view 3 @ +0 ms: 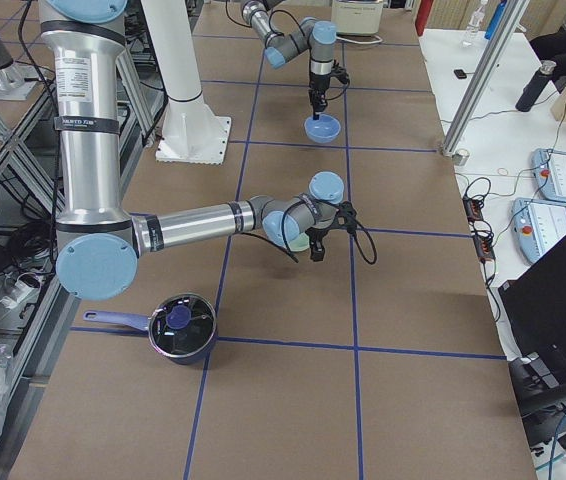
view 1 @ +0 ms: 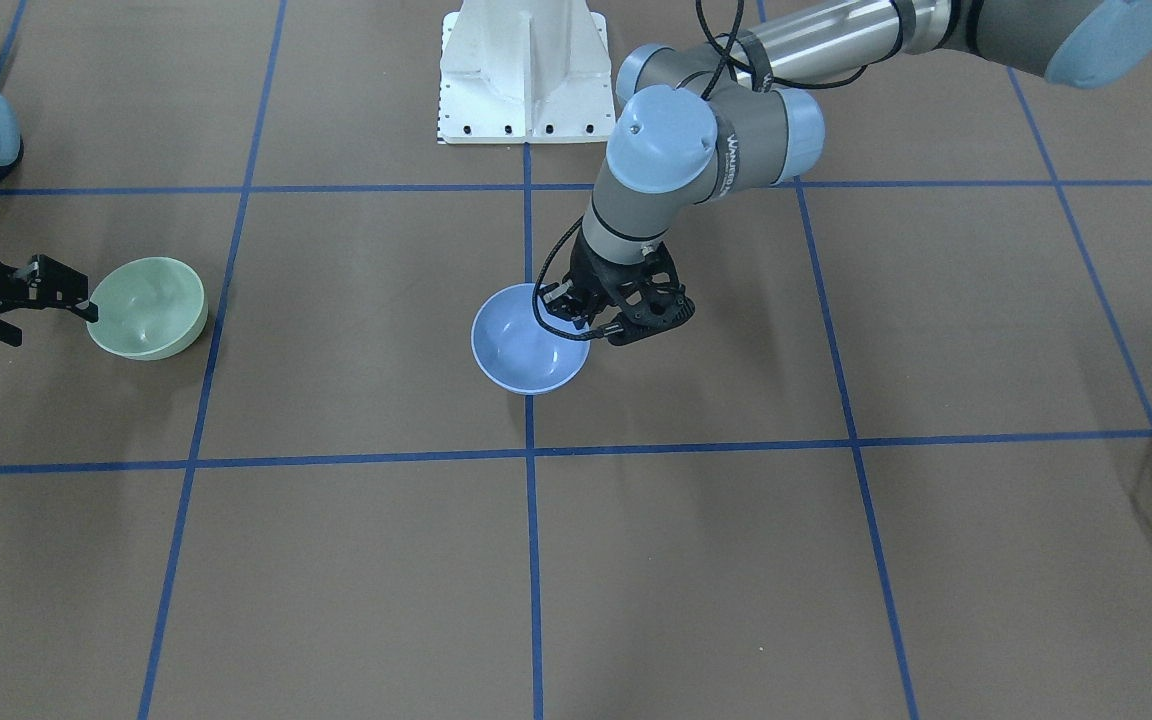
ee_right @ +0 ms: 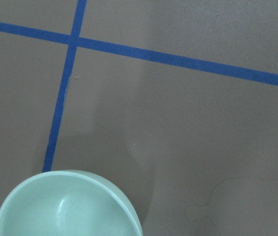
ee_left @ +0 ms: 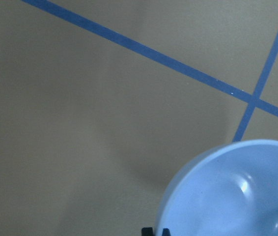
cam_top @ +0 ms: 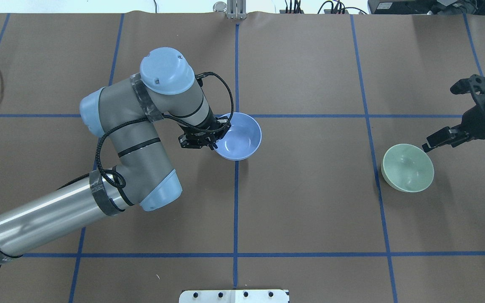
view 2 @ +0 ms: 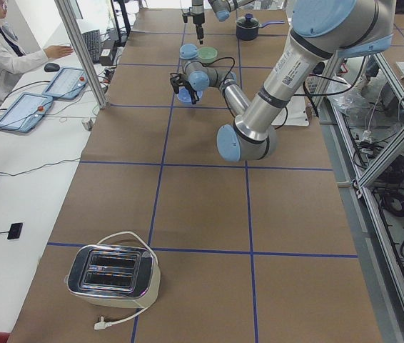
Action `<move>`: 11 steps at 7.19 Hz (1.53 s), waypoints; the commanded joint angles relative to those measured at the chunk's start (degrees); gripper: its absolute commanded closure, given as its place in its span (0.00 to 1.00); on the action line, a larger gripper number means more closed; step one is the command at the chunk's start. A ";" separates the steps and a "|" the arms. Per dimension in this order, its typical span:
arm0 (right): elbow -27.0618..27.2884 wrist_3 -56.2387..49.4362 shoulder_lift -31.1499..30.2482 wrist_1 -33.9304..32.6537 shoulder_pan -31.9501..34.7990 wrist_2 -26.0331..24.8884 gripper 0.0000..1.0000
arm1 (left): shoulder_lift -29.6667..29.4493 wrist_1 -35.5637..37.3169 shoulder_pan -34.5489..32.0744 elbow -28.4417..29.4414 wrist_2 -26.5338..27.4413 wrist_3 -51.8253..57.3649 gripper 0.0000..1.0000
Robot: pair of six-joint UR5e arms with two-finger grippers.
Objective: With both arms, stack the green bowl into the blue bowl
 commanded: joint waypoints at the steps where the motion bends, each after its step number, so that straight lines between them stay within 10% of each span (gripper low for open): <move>1: 0.06 0.22 0.07 0.04 -0.10 0.00 0.02 | -0.58 -2.13 0.79 3.08 0.58 -0.09 0.97; 4: 0.06 0.22 0.07 0.04 -0.10 0.00 0.02 | -0.58 -5.75 0.88 5.38 0.49 0.00 0.95; 5: 0.06 0.22 0.07 0.04 -0.10 0.00 0.02 | -0.58 -5.84 0.79 5.03 0.49 0.43 0.80; 7: -0.03 0.22 0.16 0.04 -0.19 0.00 0.02 | 0.38 -8.11 0.79 4.68 1.89 2.88 0.03; 11: -0.47 0.40 0.69 -0.05 -0.89 0.09 0.06 | 5.65 -1.66 -5.77 -6.54 -4.13 10.05 0.03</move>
